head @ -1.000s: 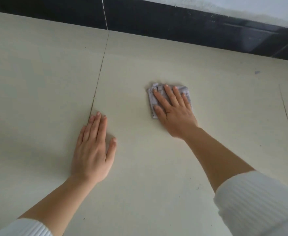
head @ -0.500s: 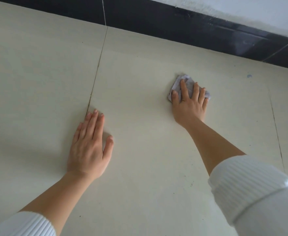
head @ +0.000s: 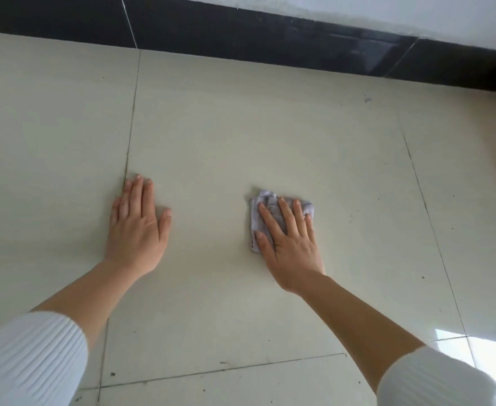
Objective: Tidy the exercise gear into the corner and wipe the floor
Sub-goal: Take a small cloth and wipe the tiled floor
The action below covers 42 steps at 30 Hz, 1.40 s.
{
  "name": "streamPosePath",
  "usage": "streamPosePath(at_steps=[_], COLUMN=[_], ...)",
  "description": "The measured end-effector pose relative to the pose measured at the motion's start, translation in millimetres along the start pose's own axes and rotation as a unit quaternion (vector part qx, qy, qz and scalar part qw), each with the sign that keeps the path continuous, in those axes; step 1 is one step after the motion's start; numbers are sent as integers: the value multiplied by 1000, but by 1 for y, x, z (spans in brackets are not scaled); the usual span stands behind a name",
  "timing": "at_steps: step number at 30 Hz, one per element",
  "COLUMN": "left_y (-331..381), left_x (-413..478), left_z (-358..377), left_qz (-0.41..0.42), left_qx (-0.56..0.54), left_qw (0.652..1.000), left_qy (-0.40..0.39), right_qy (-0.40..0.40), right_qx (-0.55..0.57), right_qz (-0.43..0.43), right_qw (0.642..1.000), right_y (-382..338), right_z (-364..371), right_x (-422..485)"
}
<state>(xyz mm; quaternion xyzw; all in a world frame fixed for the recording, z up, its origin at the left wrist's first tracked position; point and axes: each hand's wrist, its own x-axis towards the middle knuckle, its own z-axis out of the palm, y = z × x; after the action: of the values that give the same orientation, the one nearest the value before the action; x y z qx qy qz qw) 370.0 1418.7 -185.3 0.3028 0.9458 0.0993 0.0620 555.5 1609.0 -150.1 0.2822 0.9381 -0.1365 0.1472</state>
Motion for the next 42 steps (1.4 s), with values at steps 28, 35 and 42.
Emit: streamPosePath(at_steps=[28, 35, 42], left_y=[0, -2, -3], left_x=[-20, -19, -18], left_z=[0, 0, 2], left_qz=[38, 30, 28], left_qx=[9, -8, -39], left_qw=[999, 999, 998], left_qy=[24, 27, 29], right_qy=[16, 5, 46], right_qx=[-46, -31, -91], right_qz=[-29, -38, -214], right_qw=[998, 999, 971], right_y=[-13, -47, -72], right_z=[-42, -42, -6], right_x=[161, 173, 96])
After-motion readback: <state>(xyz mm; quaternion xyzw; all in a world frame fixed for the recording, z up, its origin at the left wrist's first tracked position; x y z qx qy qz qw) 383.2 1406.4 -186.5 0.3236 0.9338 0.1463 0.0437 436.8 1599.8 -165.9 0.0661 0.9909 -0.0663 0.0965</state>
